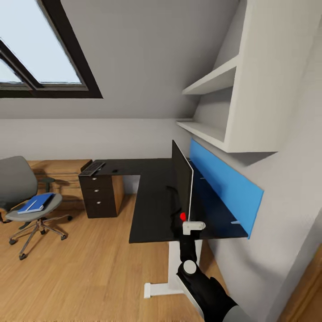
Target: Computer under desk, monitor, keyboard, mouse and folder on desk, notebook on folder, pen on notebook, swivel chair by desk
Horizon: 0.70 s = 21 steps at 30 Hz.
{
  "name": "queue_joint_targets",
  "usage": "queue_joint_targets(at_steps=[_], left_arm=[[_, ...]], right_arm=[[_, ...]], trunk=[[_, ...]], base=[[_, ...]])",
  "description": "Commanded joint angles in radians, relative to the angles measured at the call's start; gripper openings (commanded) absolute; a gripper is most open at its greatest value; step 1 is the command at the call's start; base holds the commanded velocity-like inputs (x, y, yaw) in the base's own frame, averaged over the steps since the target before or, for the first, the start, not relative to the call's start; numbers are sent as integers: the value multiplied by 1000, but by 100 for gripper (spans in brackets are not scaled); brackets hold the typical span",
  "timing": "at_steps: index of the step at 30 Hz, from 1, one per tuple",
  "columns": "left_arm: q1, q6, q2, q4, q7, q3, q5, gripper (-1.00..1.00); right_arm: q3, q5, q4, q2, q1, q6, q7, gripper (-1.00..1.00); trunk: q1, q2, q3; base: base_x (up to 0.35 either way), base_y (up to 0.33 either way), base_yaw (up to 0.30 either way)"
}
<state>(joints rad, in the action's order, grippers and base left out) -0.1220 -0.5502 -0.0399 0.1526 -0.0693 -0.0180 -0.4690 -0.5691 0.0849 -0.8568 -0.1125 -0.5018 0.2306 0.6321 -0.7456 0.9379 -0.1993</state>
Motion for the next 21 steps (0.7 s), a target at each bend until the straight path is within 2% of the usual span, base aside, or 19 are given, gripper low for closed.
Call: queue_joint_targets(at_steps=[1,8,13,17,21], left_arm=[[-1,-2,0,-1,-7,-2,-7,100],[-1,-2,0,-1,-7,-1,-7,100],[-1,-2,0,-1,-7,-1,-7,100],[-1,-2,-1,-1,-7,-2,-7,100],[-1,-2,-2,-1,-7,-2,-7,100]], right_arm=[[-4,9,1,1,-1,6,5,100],[-3,9,26,0,-1,14,5,100],[1,9,88,-2,-1,64,5,100],[4,13,108,-2,-1,71,5,100],[7,19,180,-4,-1,76,5,100]], trunk=[[0,1,-1],[0,1,-1],[0,1,-1],[0,1,-1],[0,1,-1]], base=[[-322,4,0],[-324,2,0],[-296,-10,0],[-106,-14,0],[-24,-3,0]])
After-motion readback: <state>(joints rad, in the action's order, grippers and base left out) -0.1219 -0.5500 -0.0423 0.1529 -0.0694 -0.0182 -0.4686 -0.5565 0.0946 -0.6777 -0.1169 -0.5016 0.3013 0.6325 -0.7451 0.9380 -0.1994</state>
